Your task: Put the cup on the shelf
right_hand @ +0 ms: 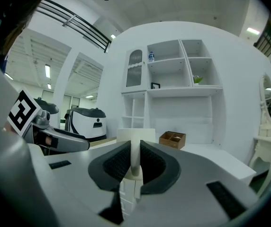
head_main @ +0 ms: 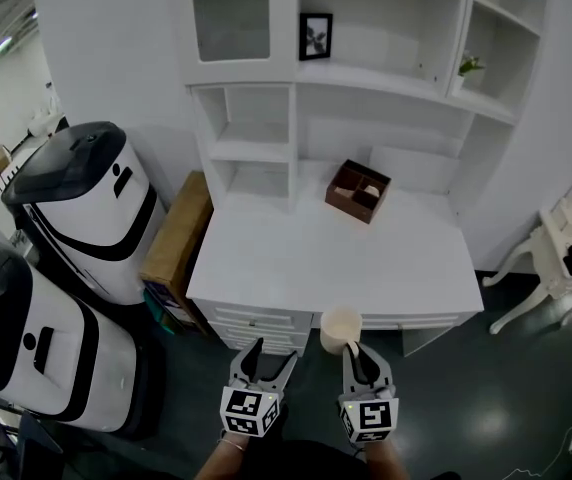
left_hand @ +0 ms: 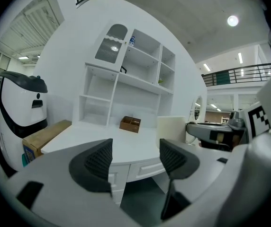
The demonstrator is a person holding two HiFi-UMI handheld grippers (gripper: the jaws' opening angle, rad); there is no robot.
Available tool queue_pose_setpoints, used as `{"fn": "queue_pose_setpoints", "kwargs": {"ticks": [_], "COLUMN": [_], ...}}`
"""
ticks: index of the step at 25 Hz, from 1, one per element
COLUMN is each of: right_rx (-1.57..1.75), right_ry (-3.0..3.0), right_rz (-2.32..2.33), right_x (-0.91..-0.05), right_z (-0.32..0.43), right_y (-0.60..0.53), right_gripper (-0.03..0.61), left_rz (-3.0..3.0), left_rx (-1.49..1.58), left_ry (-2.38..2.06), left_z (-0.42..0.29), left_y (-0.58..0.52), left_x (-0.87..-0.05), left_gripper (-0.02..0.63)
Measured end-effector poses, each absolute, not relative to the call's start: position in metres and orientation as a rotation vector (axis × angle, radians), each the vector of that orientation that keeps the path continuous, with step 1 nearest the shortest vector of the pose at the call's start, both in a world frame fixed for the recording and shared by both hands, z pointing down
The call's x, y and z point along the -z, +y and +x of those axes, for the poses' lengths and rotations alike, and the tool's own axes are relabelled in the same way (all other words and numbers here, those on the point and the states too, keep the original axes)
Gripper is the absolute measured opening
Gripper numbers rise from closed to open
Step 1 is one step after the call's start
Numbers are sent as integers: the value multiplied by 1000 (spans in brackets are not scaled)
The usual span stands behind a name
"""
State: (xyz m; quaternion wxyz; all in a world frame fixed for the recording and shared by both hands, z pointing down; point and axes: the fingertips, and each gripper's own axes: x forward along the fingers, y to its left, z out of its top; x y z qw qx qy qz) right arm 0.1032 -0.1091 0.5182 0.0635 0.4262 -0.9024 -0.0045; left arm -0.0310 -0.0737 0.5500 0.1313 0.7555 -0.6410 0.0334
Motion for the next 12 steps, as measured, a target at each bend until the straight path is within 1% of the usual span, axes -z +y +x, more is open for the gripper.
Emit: {"fn": "queue_pose_setpoints", "kwargs": {"ticks": [12], "right_rx": [26], "right_ry": [-2686], "right_rz": [1413], "right_x": [-494], "right_z": [45], "right_y": [-211], "right_gripper": [49], "left_rz": [2314], "left_rx": [-77], "left_ry": [-1786], "left_z": [-95], "left_y": [-197], "left_x": [-518], "left_gripper": [296]}}
